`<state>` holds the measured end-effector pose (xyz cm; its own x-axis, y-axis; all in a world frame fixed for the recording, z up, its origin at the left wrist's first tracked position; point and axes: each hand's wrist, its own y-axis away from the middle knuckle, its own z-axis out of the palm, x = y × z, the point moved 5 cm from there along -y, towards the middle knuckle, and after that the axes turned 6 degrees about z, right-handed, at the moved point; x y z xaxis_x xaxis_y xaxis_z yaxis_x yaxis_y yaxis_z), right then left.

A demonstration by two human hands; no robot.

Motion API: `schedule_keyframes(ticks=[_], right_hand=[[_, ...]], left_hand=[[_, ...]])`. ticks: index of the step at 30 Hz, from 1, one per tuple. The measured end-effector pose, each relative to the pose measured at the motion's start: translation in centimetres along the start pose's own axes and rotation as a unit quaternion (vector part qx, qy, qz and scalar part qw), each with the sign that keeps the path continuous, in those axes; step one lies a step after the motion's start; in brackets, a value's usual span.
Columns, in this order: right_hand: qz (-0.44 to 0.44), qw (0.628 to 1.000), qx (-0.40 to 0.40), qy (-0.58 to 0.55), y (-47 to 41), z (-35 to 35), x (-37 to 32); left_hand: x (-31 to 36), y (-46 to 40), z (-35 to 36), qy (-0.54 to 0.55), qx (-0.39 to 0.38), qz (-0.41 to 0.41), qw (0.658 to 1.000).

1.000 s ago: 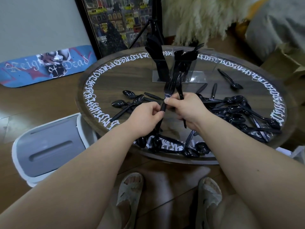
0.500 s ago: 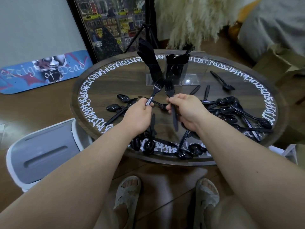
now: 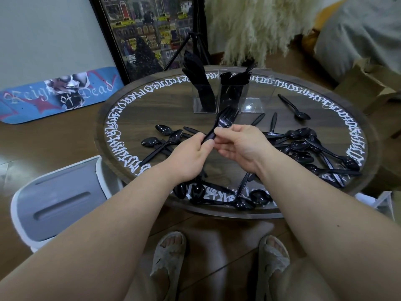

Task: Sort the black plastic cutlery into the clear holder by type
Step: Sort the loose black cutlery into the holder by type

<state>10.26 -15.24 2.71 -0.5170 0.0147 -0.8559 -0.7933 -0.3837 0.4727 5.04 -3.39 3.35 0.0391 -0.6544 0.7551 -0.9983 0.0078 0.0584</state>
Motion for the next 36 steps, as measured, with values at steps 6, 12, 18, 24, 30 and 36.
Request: schedule_keyframes(ticks=[6,12,18,24,30,36], right_hand=[[-0.080,0.977,0.095,0.171,-0.2,-0.9,-0.5],[-0.133,0.967,0.117,0.186,0.4,-1.2,-1.7],[-0.152,0.922,0.160,0.318,0.3,-1.3,-1.6],[-0.143,0.948,0.143,0.246,-0.3,-1.3,-1.3],[-0.146,0.969,0.119,0.160,0.0,-1.8,-1.2],[-0.134,0.988,0.070,-0.009,0.7,-1.5,-1.4]], left_hand=[[-0.3,0.3,0.0,0.001,-0.027,0.010,1.000],[-0.1,0.5,-0.1,-0.097,-0.042,0.037,0.994],[-0.1,0.5,-0.8,-0.126,0.031,0.035,0.991],[0.6,0.6,-1.3,-0.130,0.064,0.065,0.987],[0.5,0.2,-0.4,-0.200,0.022,0.057,0.978],[0.5,-0.1,-1.3,-0.172,0.057,0.053,0.982]])
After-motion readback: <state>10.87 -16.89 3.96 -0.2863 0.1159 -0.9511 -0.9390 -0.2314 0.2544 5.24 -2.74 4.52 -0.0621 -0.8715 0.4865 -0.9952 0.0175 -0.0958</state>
